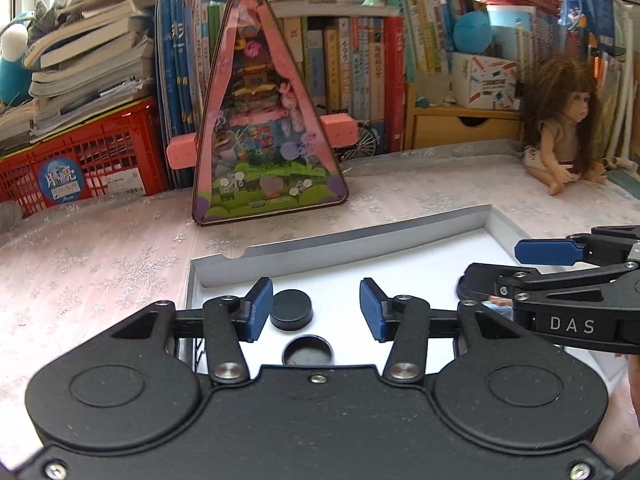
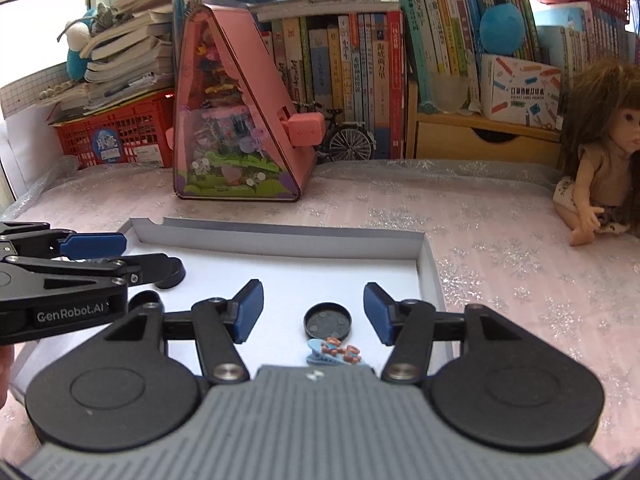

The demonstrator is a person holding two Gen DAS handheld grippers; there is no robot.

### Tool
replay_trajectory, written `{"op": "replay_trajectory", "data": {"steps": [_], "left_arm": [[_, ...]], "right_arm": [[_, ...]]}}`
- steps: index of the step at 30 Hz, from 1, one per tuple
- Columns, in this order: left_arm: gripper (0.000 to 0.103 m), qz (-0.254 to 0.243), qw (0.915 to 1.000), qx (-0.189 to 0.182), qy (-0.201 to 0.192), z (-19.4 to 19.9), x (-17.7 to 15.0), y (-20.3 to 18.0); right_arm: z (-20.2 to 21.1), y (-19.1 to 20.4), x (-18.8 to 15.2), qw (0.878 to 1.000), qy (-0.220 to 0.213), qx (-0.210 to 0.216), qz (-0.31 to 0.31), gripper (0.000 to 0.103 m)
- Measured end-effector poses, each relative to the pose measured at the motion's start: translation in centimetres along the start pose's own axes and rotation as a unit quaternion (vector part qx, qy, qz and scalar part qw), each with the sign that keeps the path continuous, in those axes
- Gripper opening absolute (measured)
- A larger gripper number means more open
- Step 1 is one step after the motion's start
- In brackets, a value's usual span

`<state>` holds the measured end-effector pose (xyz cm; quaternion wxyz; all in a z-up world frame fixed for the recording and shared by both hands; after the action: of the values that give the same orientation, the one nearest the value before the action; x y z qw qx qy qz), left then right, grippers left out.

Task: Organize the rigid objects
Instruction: 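Open both tools to drop the disc and cap into the tray, then withdraw both tools from the tray toward the brown nut and red stick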

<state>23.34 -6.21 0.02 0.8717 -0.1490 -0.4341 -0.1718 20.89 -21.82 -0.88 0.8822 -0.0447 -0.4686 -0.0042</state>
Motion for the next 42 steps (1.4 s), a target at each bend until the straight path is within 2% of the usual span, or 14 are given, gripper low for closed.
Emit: {"op": "replay_trajectory", "data": {"steps": [13, 33, 42], "left_arm": [[0.048, -0.015, 0.9991, -0.026, -0.031, 4.4, -0.8, -2.7], [0.046, 0.017, 0.9971, -0.065, -0.035, 9.5, -5.6, -4.7], [0.046, 0.009, 0.9969, -0.074, -0.027, 10.8, -8.5, -6.0]], "right_arm": [[5.2, 0.4, 0.0, 0.998, -0.054, 0.006, 0.021, 0.074], [10.5, 0.7, -3.5, 0.996, -0.077, 0.035, 0.04, 0.074], [12.1, 0.7, -5.9, 0.994, -0.08, 0.048, 0.059, 0.074]]}}
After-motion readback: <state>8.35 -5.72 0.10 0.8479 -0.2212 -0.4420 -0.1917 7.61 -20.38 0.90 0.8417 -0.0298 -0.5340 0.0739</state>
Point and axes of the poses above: each gripper's, at about its wrist camera, not at the fingertips, and z roughly against the way its jaws point, y to its left, x to its top, the point moved 7 cm from there along -z, roughly the way its jaws point, and after that the axes turned 14 degrees about -x, right-handed, at the moved point
